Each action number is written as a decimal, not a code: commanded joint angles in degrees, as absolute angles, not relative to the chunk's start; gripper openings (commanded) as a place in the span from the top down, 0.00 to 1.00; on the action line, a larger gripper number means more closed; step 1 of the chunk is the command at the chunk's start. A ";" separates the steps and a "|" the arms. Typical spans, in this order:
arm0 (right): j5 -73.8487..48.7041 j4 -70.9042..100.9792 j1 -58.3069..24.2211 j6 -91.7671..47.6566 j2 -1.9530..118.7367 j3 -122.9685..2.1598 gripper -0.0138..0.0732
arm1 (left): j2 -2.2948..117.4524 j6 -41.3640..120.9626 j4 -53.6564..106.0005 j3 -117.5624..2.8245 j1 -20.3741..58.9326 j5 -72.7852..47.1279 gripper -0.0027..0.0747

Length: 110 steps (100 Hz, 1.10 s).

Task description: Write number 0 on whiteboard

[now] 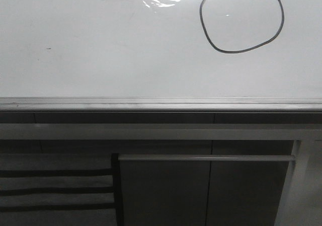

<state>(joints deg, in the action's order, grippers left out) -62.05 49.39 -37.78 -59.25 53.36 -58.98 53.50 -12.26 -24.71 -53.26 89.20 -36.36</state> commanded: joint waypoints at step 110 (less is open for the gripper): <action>-44.04 34.67 -35.50 -54.54 46.87 -61.65 0.31 | 55.91 -13.32 -27.39 -55.60 86.82 -31.60 0.99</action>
<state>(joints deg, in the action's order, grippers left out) -52.53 40.16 -37.17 -57.50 50.21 -59.32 56.90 -12.73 -25.27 -53.48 86.87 -34.70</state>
